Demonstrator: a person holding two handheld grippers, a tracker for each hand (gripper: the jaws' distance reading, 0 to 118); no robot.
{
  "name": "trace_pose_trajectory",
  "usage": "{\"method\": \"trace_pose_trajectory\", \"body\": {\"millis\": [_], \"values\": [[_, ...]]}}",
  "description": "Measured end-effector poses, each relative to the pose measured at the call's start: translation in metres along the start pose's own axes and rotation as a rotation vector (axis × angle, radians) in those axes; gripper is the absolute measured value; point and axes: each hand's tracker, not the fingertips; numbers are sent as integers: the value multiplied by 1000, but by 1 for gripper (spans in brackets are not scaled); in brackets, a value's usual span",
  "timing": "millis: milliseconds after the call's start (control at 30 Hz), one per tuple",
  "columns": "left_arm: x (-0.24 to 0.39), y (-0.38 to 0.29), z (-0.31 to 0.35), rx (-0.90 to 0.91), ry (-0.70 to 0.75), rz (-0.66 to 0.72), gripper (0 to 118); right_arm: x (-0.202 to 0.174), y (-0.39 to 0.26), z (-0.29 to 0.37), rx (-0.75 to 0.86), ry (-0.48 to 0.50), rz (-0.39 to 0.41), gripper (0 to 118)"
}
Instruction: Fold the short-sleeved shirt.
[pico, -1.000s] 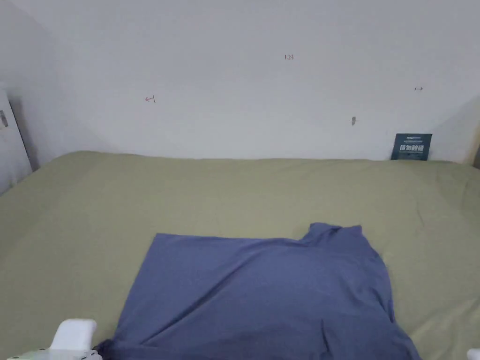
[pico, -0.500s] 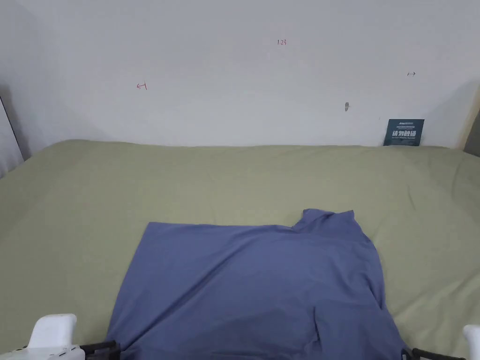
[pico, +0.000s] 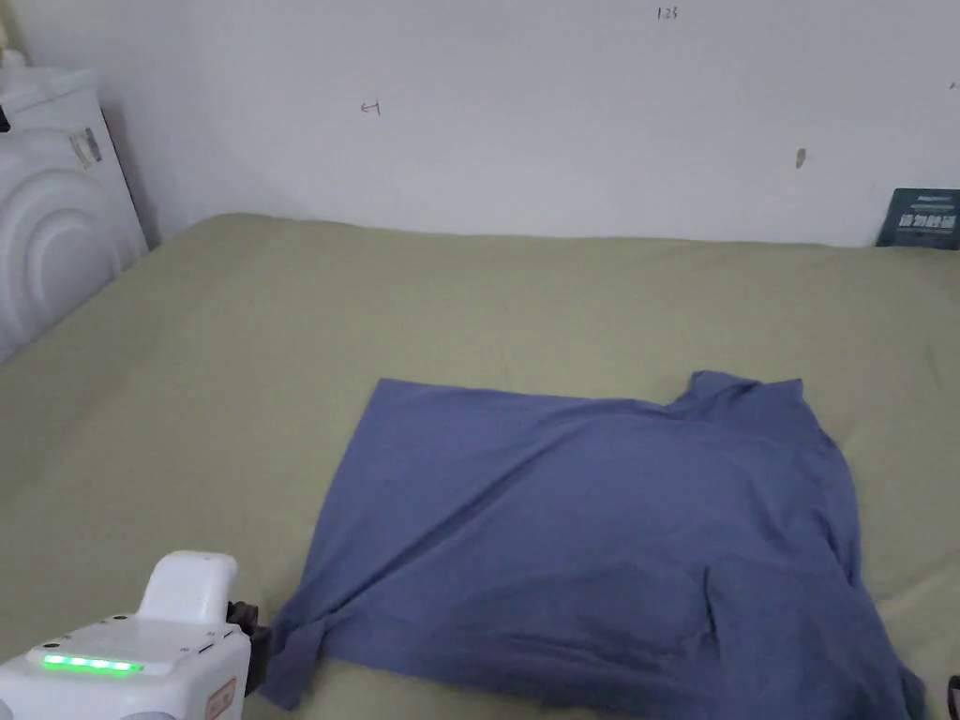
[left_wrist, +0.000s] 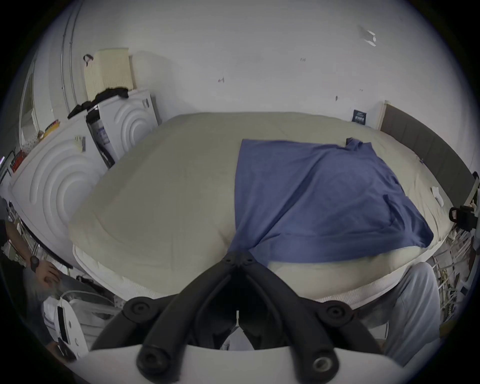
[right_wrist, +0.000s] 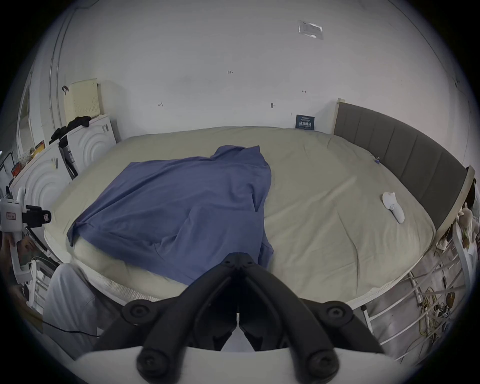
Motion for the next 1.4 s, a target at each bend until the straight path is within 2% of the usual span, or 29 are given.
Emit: {"method": "trace_pose_trajectory", "body": {"millis": [133, 167, 200, 233, 267, 300, 400, 433, 467, 533, 567, 600, 767, 800, 833, 867, 900, 967, 1000, 1033, 1067, 1167, 1267, 1367, 1400], "values": [[-18, -7, -29, -118, -106, 99, 0, 3, -4, -6, -24, -5, -16, 2], [-21, -8, -35, -129, -119, 121, 13, 4, -6, -7, -30, -10, -16, 2], [-21, -8, -40, -154, -119, 111, 55, 5, -7, -8, -36, -10, -19, 2], [-19, -10, -53, -193, -129, 98, 91, 6, -8, -9, -48, -4, -22, 2], [-18, -11, -59, -222, -128, 83, 114, 8, -8, -12, -57, -3, -30, 2], [-16, -11, -61, -203, -126, 79, 118, 9, -9, -14, -64, -1, -32, 2], [-9, -9, -82, -218, -87, 45, 118, 12, -12, -18, -83, -3, -34, 2], [-9, -9, -87, -227, -76, 44, 116, 13, -12, -20, -93, -1, -33, 2], [-8, -9, -91, -232, -69, 46, 107, 15, -12, -22, -100, -6, -32, 2], [-2, -6, -100, -240, -47, 33, 55, 15, -12, -24, -107, -14, -32, 2], [-1, -6, -101, -233, -24, 32, 22, 17, -12, -25, -112, -17, -37, 2], [-1, -7, -102, -239, -26, 29, 8, 20, -12, -26, -117, -17, -44, 2], [0, -2, -93, -247, -69, 38, 5, 31, -13, -32, -137, -12, -54, 3], [-1, -2, -90, -239, -71, 32, 5, 33, -13, -34, -148, -11, -50, 12], [-1, -1, -88, -235, -68, 31, 5, 35, -14, -37, -156, -13, -51, 37], [-2, 0, -86, -231, -61, 29, 5, 37, -15, -39, -159, -18, -57, 77], [-1, 1, -86, -227, -63, 34, 5, 39, -15, -41, -165, -13, -64, 77], [-2, 3, -84, -227, -66, 51, 5, 42, -18, -54, -240, 2, -61, 102], [-1, 3, -83, -228, -68, 51, 5, 42, -17, -55, -195, 4, -45, 117], [2, 3, -79, -224, -67, 53, 5, 40, -17, -61, -240, 21, -33, 111], [4, 3, -78, -223, -66, 52, 5, 38, -17, -66, -261, -4, -9, 107], [8, 4, -76, -227, -62, 52, 5, 36, -21, -87, -300, 21, 2, 104], [9, 3, -76, -234, -61, 58, 5, 35, -31, -100, -357, 41, 29, 83], [6, 3, -84, -243, -61, 63, 5, 36, -37, -97, -375, 47, 49, 43], [6, 3, -84, -244, -61, 62, 5, 36, -36, -92, -367, 56, 52, 10]]}}
